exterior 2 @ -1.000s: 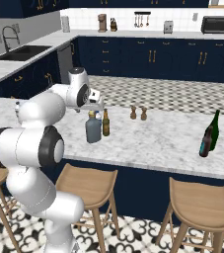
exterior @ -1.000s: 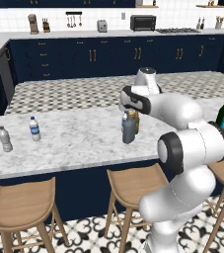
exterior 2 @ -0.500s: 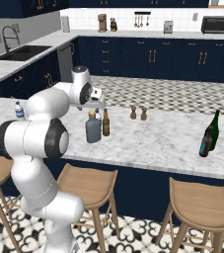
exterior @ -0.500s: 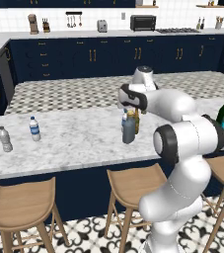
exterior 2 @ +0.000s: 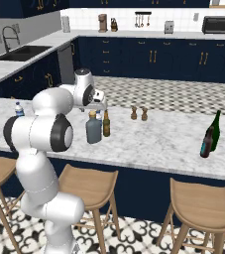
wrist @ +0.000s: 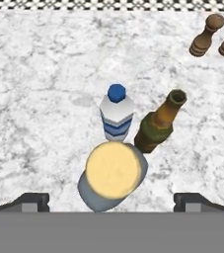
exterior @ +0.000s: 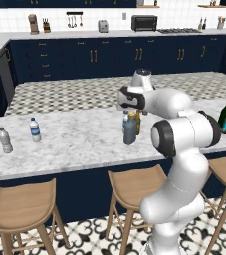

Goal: Move the plastic bottles in the middle to the plastics group, and the glass bottles in the middle to the glass group.

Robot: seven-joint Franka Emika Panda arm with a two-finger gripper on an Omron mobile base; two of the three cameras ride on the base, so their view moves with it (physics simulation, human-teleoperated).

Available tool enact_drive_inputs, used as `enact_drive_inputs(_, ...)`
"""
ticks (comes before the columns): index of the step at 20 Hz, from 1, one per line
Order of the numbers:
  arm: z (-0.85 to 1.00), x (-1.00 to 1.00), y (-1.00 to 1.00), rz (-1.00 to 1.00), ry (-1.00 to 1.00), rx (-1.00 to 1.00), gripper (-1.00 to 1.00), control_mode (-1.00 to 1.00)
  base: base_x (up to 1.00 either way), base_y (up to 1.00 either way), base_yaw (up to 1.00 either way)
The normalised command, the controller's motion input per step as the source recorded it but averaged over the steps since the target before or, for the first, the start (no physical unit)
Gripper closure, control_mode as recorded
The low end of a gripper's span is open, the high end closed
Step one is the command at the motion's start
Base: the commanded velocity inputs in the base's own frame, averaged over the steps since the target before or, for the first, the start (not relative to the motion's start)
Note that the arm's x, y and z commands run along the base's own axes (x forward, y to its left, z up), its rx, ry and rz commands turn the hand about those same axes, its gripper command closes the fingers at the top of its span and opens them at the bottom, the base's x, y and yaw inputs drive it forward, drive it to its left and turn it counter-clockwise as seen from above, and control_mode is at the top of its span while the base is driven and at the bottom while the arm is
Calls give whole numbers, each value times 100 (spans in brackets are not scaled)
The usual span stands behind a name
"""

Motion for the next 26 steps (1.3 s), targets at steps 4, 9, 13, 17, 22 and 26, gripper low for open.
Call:
enact_drive_inputs(4, -16, 17, 0, 0, 0, 0, -100, -100, 0, 0, 0)
enact_drive_inputs(9, -19, 3, 0, 0, 0, 0, -100, -100, 0, 0, 0)
enact_drive_inputs(13, -20, 0, 0, 0, 0, 0, -100, -100, 0, 0, 0)
enact_drive_inputs(17, -14, 0, 0, 0, 0, 0, -100, -100, 0, 0, 0)
enact_drive_inputs(22, -1, 1, 0, 0, 0, 0, -100, -100, 0, 0, 0)
enact_drive_inputs(26, 0, 12, 0, 0, 0, 0, -100, -100, 0, 0, 0)
